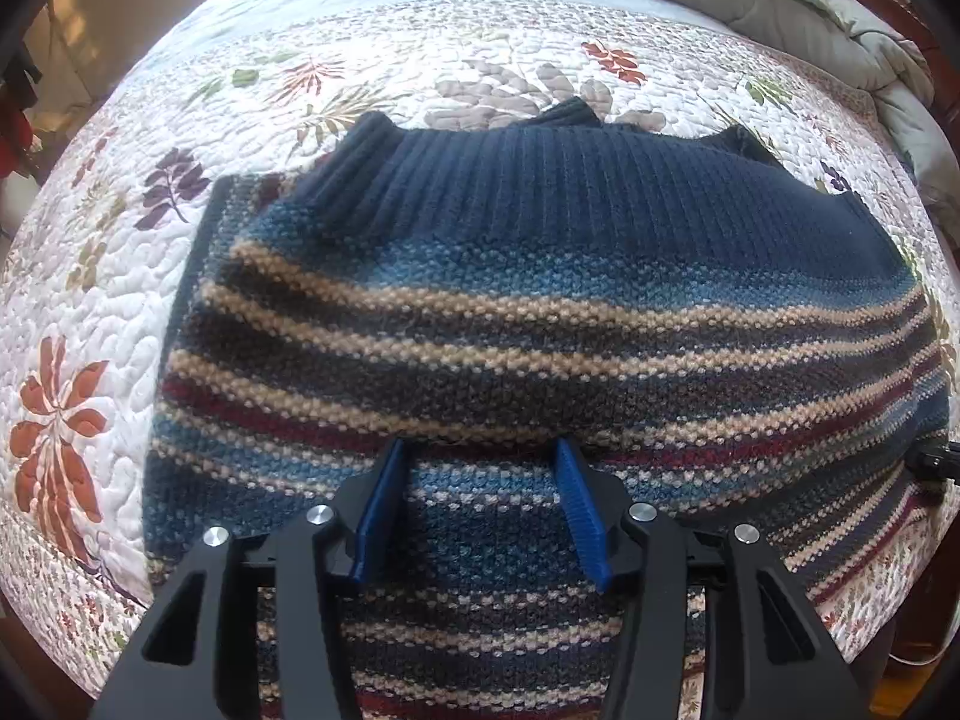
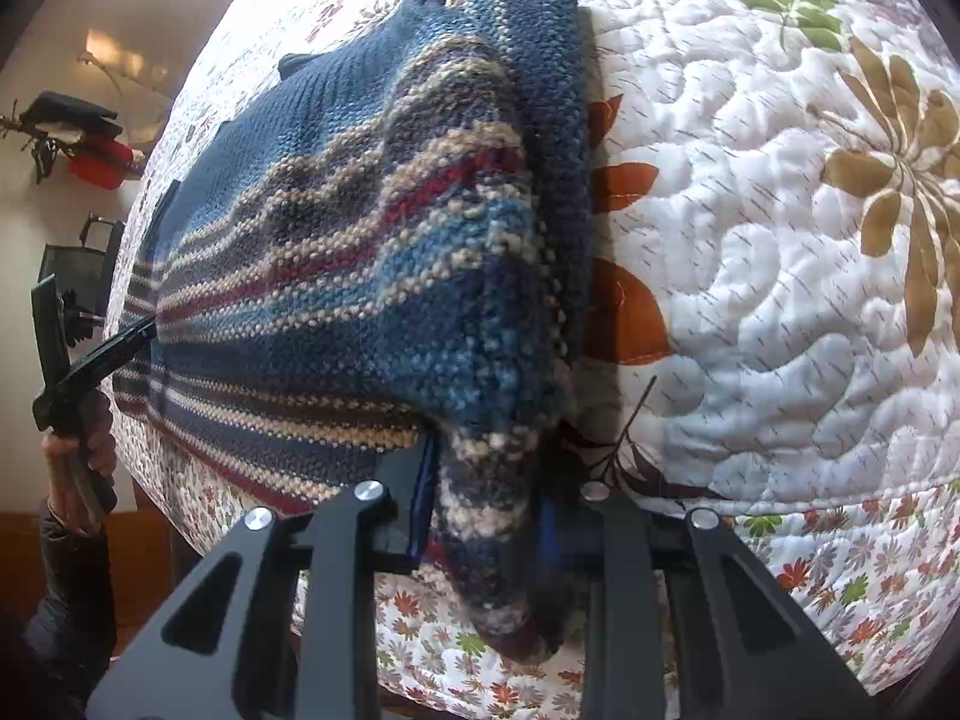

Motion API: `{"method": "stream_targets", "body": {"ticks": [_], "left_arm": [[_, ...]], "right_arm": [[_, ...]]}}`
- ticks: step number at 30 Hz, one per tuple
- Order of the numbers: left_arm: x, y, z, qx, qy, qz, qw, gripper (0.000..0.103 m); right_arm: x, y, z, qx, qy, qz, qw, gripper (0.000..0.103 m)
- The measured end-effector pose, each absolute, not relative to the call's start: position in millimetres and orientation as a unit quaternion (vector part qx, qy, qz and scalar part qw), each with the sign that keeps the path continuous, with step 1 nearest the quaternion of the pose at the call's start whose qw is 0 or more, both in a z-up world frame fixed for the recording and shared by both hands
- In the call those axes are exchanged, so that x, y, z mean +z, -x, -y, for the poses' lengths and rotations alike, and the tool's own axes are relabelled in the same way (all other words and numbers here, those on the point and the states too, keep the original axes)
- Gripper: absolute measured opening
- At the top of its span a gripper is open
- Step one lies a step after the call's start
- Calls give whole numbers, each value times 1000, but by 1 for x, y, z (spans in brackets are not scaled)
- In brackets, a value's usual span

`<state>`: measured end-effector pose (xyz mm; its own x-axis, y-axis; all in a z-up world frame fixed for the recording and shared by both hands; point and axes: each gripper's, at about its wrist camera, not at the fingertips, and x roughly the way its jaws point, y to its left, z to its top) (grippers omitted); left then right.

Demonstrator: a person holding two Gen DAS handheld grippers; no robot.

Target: Fold small clothes

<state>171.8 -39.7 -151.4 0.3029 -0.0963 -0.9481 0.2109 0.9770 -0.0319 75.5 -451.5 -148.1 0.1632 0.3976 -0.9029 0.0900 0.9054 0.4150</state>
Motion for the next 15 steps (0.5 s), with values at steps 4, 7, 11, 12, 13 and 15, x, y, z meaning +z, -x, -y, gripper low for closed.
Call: {"method": "stream_targets", "body": {"ticks": [4,7,11,12,13,15], "left_arm": [[-152,-172,40,-97,-50,-581,807,53],[-152,-171,39,-100,-49,-579,808,53],[-152,-171,39,-103,-48,-578,808,53],[-152,-171,39,-104,-49,-578,808,53],[-152,-171,39,-106,-50,-579,807,53],[-152,-172,37,-109,-50,-580,806,53]], "right_arm": [[-150,-75,457,100,-198,-638,737,25],[-150,-76,459,94,-200,-641,736,25],[-142,-76,459,83,-207,-642,734,21],[-140,-77,457,82,-204,-642,735,20],[-134,-77,455,80,-202,-640,737,19],[-124,-76,453,79,-206,-636,739,18]]}}
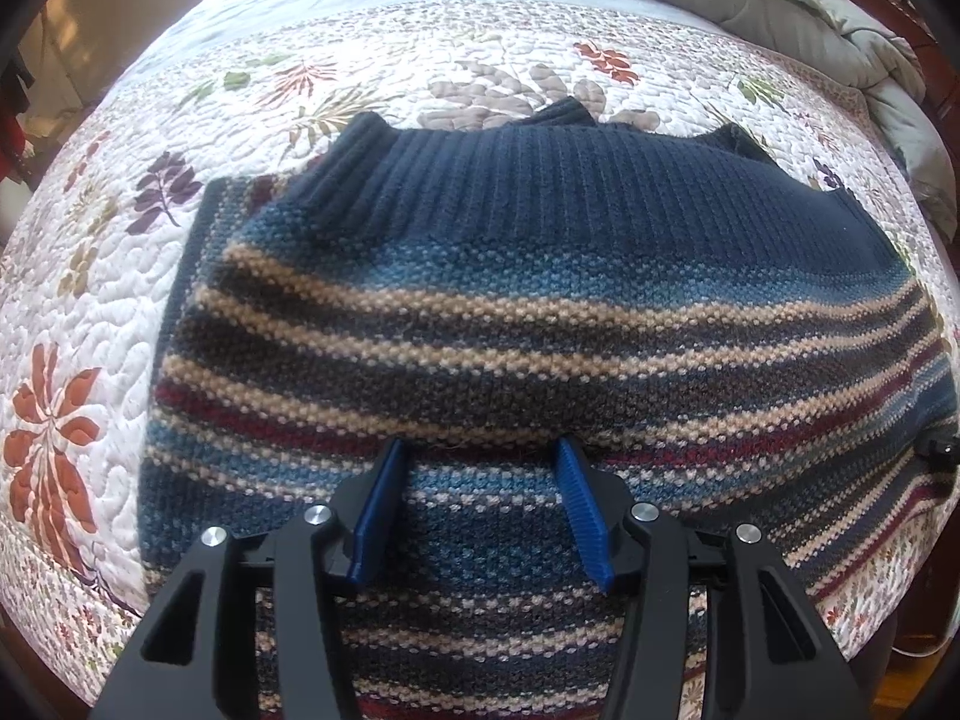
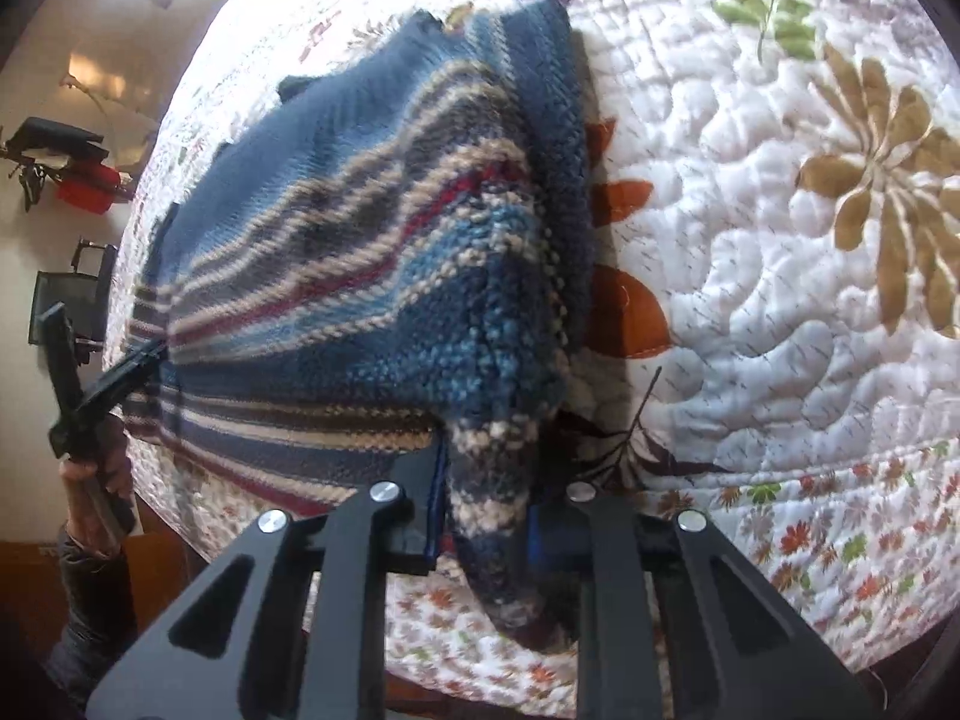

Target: Fold small clothes

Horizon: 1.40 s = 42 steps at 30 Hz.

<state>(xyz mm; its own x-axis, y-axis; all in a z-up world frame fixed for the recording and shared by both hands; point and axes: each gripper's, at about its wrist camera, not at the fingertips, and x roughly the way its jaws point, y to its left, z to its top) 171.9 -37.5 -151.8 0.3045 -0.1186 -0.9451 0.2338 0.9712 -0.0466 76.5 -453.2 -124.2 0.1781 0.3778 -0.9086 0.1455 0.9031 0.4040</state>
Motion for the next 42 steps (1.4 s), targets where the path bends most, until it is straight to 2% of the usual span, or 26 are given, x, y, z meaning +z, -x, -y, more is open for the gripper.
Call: {"method": "stream_targets", "body": {"ticks": [9,17,27,33,36,40,42], "left_arm": [[-153,-172,37,-121,-49,-580,804,54],[-155,-172,36,-130,-38,-585,799,54],[-155,-174,31,-141,-24,-588,796,54],[-144,-179,2,-153,60,-599,784,51],[-133,-178,-10,-131,57,-592,794,51],[-126,-180,-13,-109,26,-583,804,51],[-122,-180,-14,-104,23,-580,808,51]], "right_arm": [[-48,-86,418,102,-199,-588,777,16],[0,-109,316,161,-106,-562,804,16],[-28,-120,192,221,1,-582,783,16],[-69,-113,160,224,45,-608,760,17],[-83,-112,157,227,42,-617,753,22],[-96,-116,159,247,-8,-627,739,50],[-96,-114,164,262,-37,-625,734,53]]}}
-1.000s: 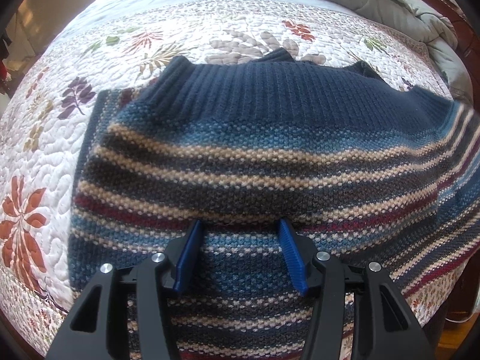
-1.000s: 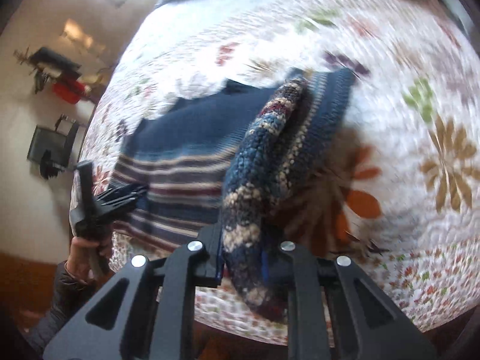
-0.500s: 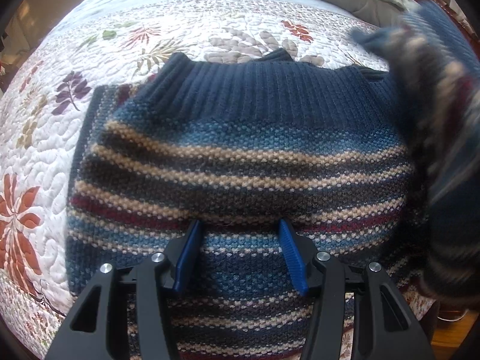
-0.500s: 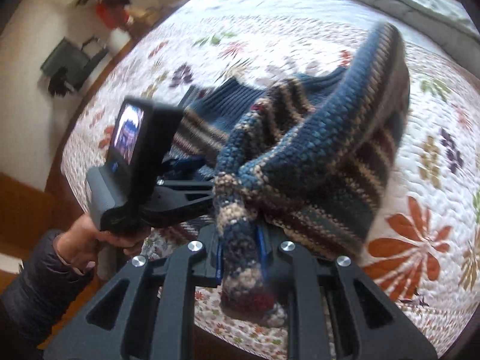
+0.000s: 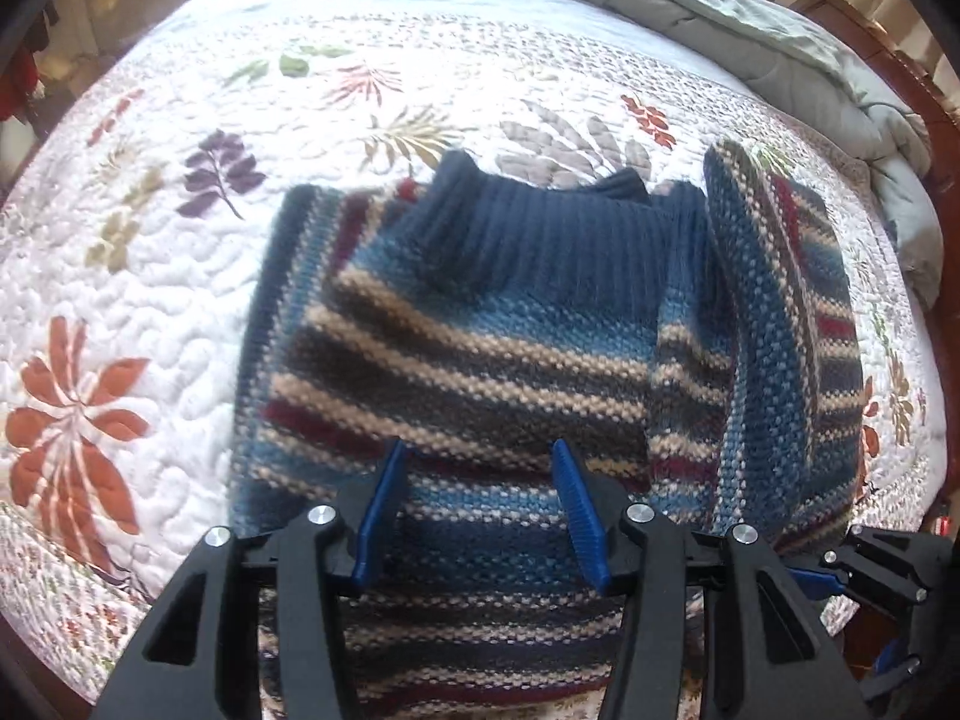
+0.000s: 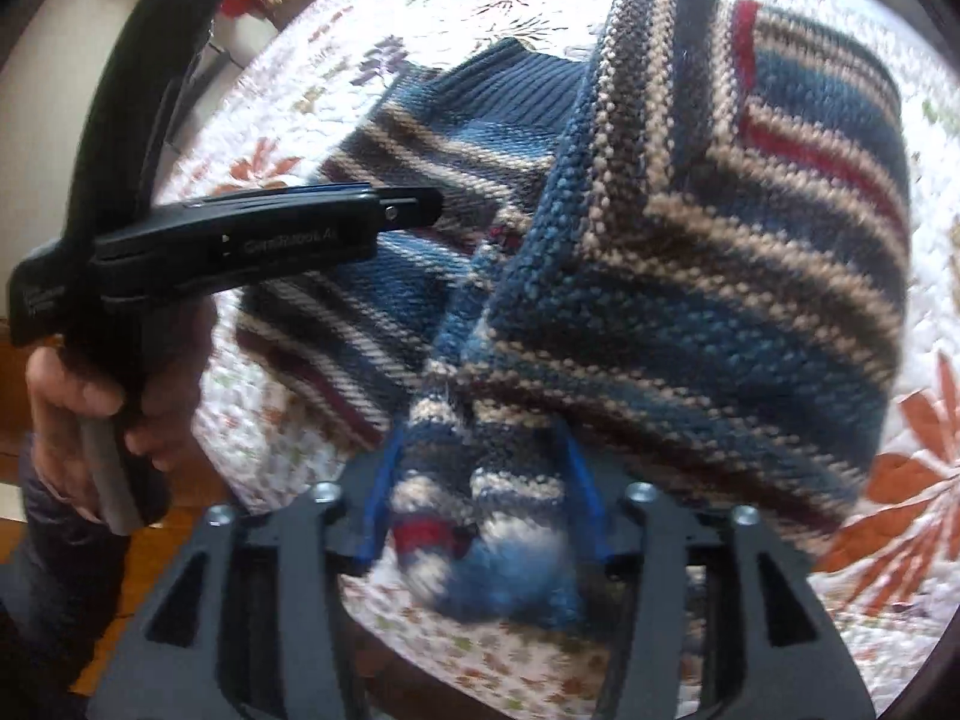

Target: Fold small clothes

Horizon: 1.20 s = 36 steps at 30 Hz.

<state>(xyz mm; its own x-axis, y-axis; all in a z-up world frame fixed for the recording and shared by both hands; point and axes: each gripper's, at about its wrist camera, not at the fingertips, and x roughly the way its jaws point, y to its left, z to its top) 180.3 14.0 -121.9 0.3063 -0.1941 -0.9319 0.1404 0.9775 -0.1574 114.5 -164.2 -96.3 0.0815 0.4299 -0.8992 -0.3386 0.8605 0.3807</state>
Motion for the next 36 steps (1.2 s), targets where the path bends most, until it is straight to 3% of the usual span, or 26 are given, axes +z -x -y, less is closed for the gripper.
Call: {"method": "stream_targets", "body": {"ticks": [10,19,21,24,31,36], "left_arm": [[-80,-169,42,-184,13,-554,812,51],[-103,-191,81,-231,71,-600,762,48],[-108,-193,79,-235,83,-606,755,33],[-105,-191,78,-247,104,-603,751,20],[-78,-188,52,-223,110,-576,779,16],[-108,-197,27,-182,103,-606,768,17]], "right_arm": [[-41,-87,234,251,-122,-585,762,51],[-53,-63,287,223,-161,-578,768,51],[-58,-61,292,222,-169,-578,767,51],[-63,-58,296,218,-174,-577,768,51],[-62,-49,307,232,-201,-562,768,51],[-67,-47,299,237,-185,-566,768,51]]}}
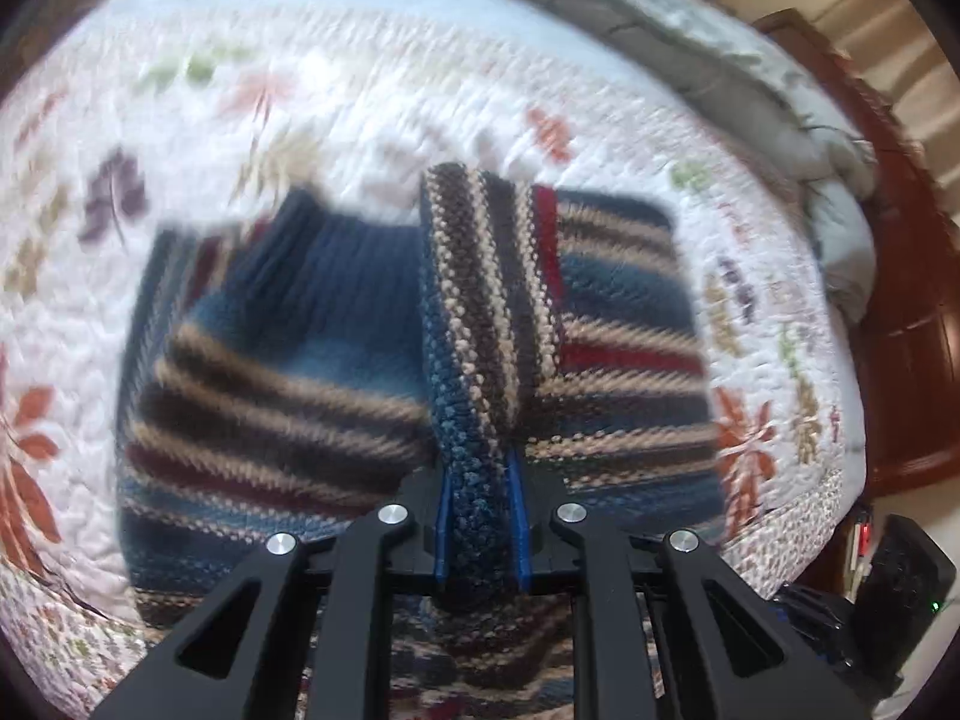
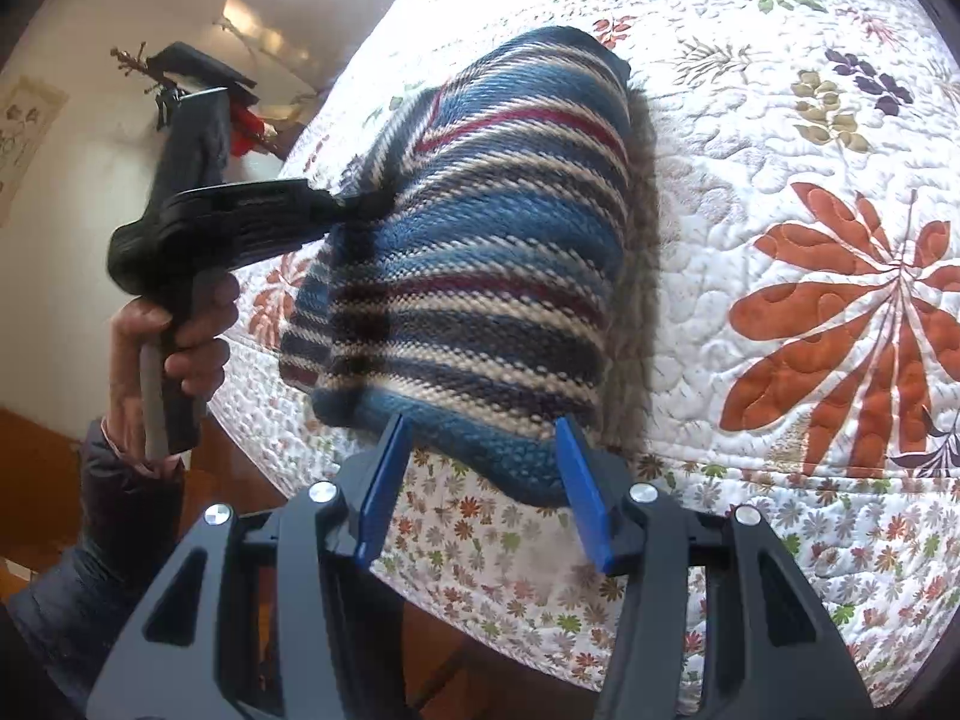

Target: Fold small clothes

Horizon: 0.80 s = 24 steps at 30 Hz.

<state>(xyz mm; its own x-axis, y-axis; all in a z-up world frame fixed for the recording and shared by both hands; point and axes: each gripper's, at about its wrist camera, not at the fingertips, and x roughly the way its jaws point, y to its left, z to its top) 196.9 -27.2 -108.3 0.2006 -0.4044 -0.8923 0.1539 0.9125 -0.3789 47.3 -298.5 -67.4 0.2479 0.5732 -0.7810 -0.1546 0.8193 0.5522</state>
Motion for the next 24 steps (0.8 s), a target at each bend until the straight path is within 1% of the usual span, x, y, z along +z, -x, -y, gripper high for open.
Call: {"method": "stream_targets", "body": {"ticks": [2,5,7,9,10,12,13,14,21,24], "left_arm": [[-126,-199,26,-183,114,-613,760,18],[-125,-196,34,-186,102,-606,767,19],[-118,-192,38,-187,87,-603,771,26],[-107,-185,39,-178,72,-591,783,43],[-102,-181,37,-173,63,-584,791,47],[-92,-172,36,-164,41,-572,802,59],[-88,-166,35,-161,30,-569,806,62],[-87,-161,35,-163,27,-570,805,68],[-111,-144,34,-184,42,-605,773,69],[-123,-145,33,-198,71,-621,755,69]], "right_arm": [[-76,-53,295,227,-180,-573,767,51],[-84,-55,291,208,-169,-581,769,50],[-88,-55,291,203,-168,-585,767,50],[-87,-54,291,202,-168,-585,768,50],[-86,-53,292,204,-167,-582,769,50],[-82,-52,294,206,-169,-578,772,50],[-80,-51,295,208,-173,-576,772,50],[-79,-51,296,210,-176,-574,772,50],[-64,-40,294,219,-160,-561,782,50],[-62,-37,293,221,-154,-558,785,50]]}}
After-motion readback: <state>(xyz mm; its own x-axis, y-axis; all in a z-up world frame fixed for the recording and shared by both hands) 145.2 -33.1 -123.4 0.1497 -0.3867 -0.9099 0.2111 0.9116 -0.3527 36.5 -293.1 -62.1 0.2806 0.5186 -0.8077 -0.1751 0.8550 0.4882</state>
